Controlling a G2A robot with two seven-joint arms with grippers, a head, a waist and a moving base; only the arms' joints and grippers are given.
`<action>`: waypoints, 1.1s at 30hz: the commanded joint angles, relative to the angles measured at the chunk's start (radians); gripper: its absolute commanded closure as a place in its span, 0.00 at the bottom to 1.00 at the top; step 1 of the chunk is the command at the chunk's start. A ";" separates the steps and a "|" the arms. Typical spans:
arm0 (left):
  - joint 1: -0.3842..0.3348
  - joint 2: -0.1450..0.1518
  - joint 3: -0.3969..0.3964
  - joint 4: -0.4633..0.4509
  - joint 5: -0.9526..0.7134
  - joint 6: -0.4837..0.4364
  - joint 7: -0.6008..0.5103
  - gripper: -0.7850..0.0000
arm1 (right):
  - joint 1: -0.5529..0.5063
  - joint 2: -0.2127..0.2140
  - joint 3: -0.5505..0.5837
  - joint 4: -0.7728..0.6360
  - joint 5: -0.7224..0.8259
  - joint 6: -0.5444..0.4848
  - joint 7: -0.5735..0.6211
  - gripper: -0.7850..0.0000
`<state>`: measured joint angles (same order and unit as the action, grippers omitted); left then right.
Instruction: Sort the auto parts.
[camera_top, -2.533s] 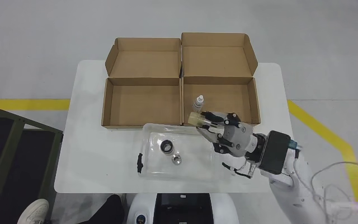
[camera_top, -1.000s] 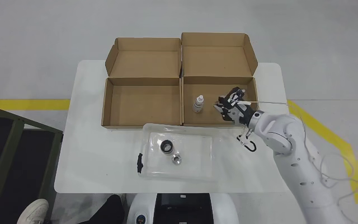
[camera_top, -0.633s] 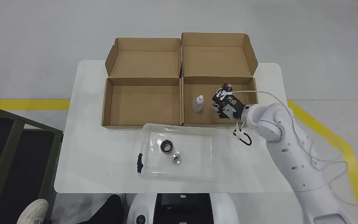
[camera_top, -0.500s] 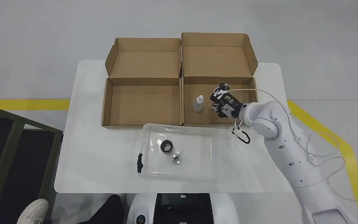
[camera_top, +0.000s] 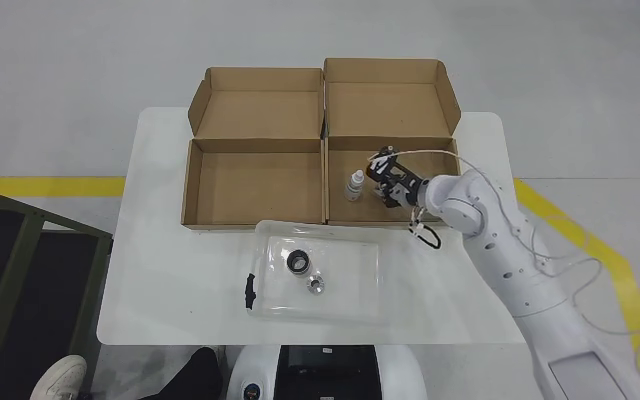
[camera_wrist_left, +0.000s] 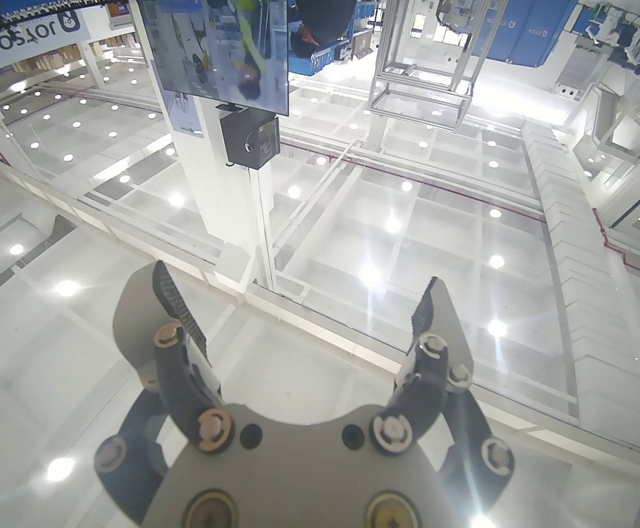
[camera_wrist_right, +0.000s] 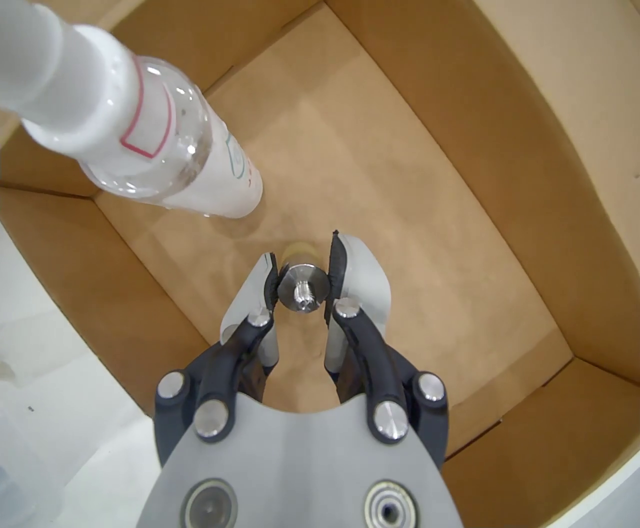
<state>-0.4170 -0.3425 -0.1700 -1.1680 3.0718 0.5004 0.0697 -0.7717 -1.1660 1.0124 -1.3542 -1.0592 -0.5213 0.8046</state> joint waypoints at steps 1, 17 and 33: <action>0.000 0.000 0.000 0.000 0.000 0.000 0.000 0.00 | 0.000 0.000 -0.001 -0.008 -0.003 0.003 -0.008 0.00; 0.000 0.000 0.000 0.000 0.000 0.000 0.000 0.00 | -0.161 0.045 0.124 -0.365 0.020 -0.057 0.063 0.00; 0.000 0.000 0.000 0.000 0.000 0.000 0.000 0.00 | -0.428 0.081 0.126 -0.708 0.018 -0.128 0.076 0.00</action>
<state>-0.4170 -0.3425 -0.1700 -1.1680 3.0718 0.5004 0.0697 -1.1906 -1.0859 1.1453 -2.0579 -1.0318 -0.6472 0.8914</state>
